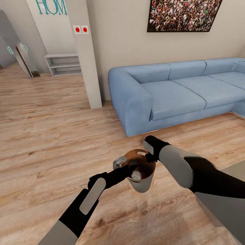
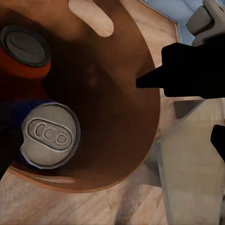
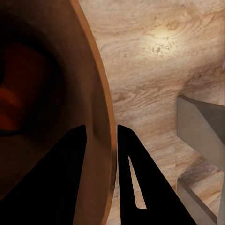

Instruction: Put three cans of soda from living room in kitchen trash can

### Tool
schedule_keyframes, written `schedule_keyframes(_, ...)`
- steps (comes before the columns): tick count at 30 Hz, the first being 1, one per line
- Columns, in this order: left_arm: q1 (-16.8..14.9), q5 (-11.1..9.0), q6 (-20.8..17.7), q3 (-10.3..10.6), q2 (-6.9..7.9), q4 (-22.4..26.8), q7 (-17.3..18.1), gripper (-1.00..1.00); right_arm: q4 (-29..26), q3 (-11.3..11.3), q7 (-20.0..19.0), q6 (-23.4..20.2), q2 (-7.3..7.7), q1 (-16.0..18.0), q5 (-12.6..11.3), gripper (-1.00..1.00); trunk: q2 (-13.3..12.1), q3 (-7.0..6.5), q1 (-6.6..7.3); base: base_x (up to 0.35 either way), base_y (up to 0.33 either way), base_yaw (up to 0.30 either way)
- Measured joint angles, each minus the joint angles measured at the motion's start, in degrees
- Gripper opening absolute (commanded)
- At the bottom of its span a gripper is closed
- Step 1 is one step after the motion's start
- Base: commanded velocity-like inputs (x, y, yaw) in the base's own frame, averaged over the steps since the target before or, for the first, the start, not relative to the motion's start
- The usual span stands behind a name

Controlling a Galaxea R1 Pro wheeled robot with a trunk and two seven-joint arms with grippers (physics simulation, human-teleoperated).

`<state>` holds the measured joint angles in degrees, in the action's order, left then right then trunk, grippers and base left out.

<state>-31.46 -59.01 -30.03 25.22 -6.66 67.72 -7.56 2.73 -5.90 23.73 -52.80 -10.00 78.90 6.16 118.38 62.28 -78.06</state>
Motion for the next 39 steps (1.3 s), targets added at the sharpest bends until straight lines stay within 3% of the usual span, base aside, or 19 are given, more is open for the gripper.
schedule_keyframes(11,0.17,-0.15,-0.37,-0.09,0.59,0.94,0.14,1.0,0.0,-0.17,-0.01,0.03,0.0,-0.3,-0.14,-1.0,0.0,0.0,0.0,0.0,0.0,0.0)
schedule_keyframes(15,0.23,-0.48,-1.68,-0.65,1.23,5.25,0.23,1.0,-0.03,0.0,0.0,0.0,0.0,-0.36,0.03,-1.0,0.0,0.0,0.0,0.0,0.0,0.0)
schedule_keyframes(20,0.27,-0.92,-6.61,-2.08,6.14,10.94,0.29,1.0,-0.08,0.01,0.0,-0.01,0.0,-0.46,0.06,-1.0,0.0,0.0,0.0,0.0,0.0,0.0)
schedule_keyframes(22,0.31,-1.39,-8.72,-5.66,9.21,12.88,0.29,1.0,-0.09,-0.07,0.0,0.01,0.0,-0.49,-0.02,-1.0,0.0,0.0,0.0,0.0,0.0,0.0)
schedule_keyframes(27,0.37,-1.52,-13.68,-12.89,12.74,13.9,0.43,1.0,-0.09,-0.03,0.0,0.0,0.0,-0.51,0.02,-1.0,0.0,0.0,0.0,0.0,0.0,0.0)
schedule_keyframes(29,0.4,-1.36,-15.15,-17.29,16.27,14.06,0.57,1.0,-0.09,0.05,0.0,-0.01,0.0,-0.52,0.06,-1.0,0.0,0.0,0.0,0.0,0.0,0.0)
schedule_keyframes(31,0.42,-1.62,-15.67,-19.22,19.06,14.01,0.55,1.0,-0.09,0.06,0.0,-0.01,0.0,-0.52,0.07,-1.0,0.0,0.0,0.0,0.0,0.0,0.0)
schedule_keyframes(33,0.43,-1.76,-15.91,-19.99,20.79,13.87,0.4,1.0,-0.09,-0.02,0.0,0.0,0.0,-0.5,0.03,-1.0,0.0,0.0,0.0,0.0,0.0,0.0)
schedule_keyframes(35,0.47,-1.74,-16.51,-20.89,23.43,13.29,0.14,1.0,-0.16,-0.09,-0.06,0.02,0.0,-0.49,0.06,-1.0,0.0,0.0,0.0,0.0,0.0,0.0)
schedule_keyframes(39,0.5,-1.69,-16.94,-22.88,25.25,9.99,-3.18,1.0,-0.18,0.1,-0.56,0.0,0.0,-0.45,0.06,-1.0,0.0,0.0,0.0,0.0,0.0,0.0)
